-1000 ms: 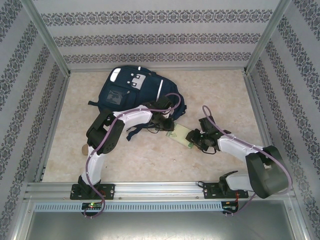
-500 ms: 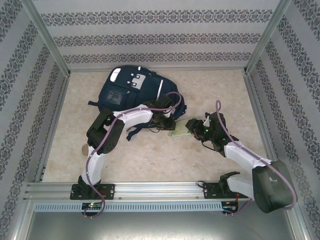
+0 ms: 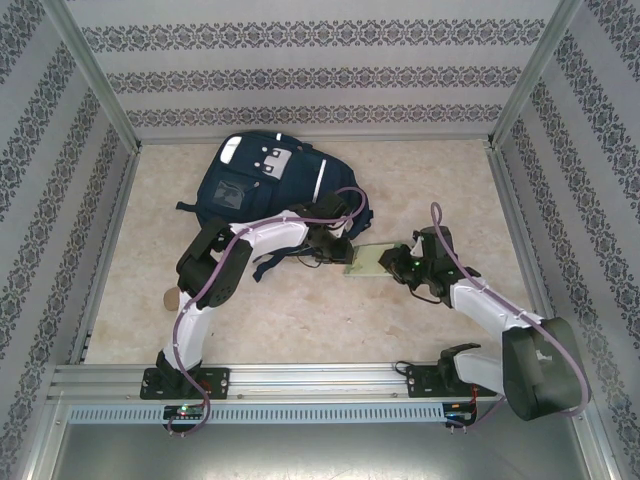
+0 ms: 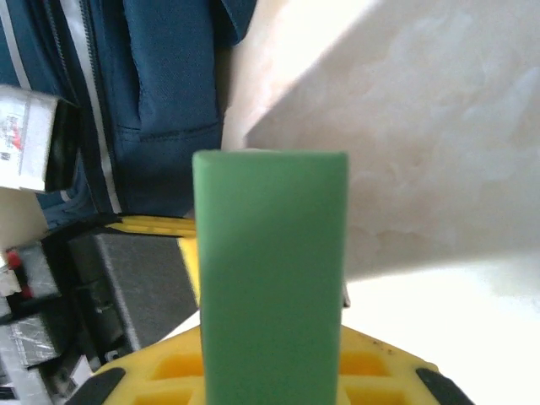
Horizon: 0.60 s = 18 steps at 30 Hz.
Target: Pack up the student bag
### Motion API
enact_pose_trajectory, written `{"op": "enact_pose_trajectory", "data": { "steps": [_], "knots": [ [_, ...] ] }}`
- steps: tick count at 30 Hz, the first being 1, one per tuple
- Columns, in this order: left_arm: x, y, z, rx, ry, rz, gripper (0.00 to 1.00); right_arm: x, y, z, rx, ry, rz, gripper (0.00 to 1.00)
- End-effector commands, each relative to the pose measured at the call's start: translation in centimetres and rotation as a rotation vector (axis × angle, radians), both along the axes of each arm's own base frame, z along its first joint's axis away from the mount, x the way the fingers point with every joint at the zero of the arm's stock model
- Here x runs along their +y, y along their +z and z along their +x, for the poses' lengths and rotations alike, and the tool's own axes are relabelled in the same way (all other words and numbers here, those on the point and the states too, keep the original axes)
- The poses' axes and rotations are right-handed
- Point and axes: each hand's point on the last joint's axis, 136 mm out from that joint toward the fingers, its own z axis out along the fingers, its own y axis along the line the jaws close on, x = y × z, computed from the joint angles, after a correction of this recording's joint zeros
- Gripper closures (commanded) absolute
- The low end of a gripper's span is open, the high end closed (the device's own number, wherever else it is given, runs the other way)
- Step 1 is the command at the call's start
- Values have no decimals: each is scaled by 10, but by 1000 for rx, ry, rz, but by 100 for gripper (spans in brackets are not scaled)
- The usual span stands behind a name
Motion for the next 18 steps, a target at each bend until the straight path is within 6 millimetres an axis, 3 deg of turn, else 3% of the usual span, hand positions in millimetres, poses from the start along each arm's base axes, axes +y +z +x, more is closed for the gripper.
{"op": "enact_pose_trajectory", "data": {
  "steps": [1, 5, 10, 14, 18],
  "knots": [
    [5, -4, -10, 30, -21, 55, 77, -8, 2, -5, 2, 23, -41, 94],
    [2, 28, -2, -22, -21, 37, 74, -16, 10, -7, -19, 6, -44, 100],
    [7, 93, 18, -162, -13, 29, 67, -28, 26, -10, -69, -29, -23, 100],
    [23, 125, 51, -302, 19, 101, 66, -28, 37, -11, -100, -35, 10, 100],
    [42, 141, 92, -451, 62, 243, 65, -27, 49, -11, -131, -33, 25, 100]
  ]
}}
